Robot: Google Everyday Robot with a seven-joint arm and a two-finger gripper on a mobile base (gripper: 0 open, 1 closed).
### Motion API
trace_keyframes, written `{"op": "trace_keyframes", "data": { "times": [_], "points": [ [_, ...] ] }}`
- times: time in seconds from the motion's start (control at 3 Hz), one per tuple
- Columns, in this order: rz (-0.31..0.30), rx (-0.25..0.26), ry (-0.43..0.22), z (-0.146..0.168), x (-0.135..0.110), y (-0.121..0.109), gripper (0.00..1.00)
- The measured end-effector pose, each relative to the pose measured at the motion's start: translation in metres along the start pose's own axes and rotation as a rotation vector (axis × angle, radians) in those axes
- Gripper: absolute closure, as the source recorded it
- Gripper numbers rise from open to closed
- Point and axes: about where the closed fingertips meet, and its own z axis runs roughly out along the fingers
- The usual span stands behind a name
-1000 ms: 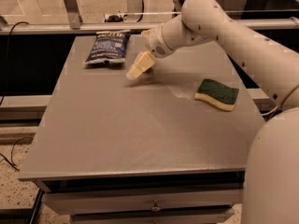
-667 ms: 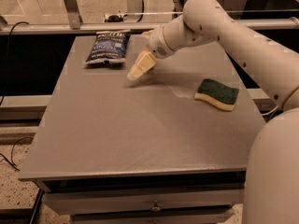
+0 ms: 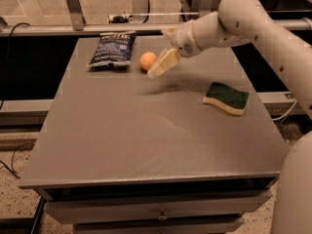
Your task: Move orange near blue chip bag
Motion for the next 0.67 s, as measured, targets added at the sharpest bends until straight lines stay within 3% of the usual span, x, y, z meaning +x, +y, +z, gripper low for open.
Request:
{"op": "trace_keyframes", "data": {
  "times": [0.67],
  "points": [
    [-0.01,0.019,-0.188,-0.119,-0.017,-0.004,0.0]
  ]
}}
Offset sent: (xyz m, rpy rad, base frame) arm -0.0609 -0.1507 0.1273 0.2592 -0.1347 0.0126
